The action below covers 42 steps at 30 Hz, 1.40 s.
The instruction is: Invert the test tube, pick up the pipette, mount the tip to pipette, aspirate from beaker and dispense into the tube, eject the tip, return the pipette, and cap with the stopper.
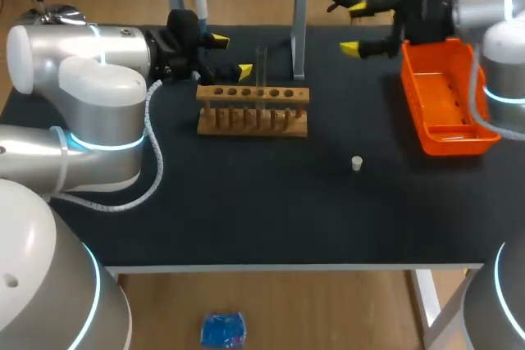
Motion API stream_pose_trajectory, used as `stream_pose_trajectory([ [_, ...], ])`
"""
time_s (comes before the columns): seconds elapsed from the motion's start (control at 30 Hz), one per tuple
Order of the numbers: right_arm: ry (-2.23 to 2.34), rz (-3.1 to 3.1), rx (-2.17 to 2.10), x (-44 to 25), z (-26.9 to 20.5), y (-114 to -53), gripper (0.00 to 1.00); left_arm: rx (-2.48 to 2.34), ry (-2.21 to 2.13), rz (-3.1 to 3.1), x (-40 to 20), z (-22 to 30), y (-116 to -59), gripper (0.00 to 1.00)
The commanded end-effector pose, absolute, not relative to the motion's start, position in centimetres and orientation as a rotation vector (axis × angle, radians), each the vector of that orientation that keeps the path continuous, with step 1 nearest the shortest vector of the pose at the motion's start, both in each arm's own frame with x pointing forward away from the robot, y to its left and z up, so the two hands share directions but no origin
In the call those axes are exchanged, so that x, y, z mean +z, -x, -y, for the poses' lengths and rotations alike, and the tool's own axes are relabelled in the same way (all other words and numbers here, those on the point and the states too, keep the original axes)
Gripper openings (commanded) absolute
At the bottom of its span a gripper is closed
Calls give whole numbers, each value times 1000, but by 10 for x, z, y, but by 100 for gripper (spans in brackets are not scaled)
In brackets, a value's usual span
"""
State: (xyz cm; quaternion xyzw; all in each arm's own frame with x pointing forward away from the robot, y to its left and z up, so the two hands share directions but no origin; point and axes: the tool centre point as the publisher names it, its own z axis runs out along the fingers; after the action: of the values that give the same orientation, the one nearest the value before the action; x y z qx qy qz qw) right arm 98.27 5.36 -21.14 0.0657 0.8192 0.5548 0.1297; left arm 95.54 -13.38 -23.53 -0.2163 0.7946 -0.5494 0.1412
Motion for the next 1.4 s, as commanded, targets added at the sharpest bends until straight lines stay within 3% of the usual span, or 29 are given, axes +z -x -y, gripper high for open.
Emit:
stream_pose_trajectory([
  [0.03,-192,-2367,1626,-197,29,-922,100,-1584,625,-2295,-235,134,-955,100],
  [0.37,-169,-2384,1655,-220,63,-865,100,-1584,625,-2295,-235,134,-955,100],
  [1.4,-337,-2531,1492,-339,25,-828,100,-1584,625,-2295,-235,134,-955,100],
])
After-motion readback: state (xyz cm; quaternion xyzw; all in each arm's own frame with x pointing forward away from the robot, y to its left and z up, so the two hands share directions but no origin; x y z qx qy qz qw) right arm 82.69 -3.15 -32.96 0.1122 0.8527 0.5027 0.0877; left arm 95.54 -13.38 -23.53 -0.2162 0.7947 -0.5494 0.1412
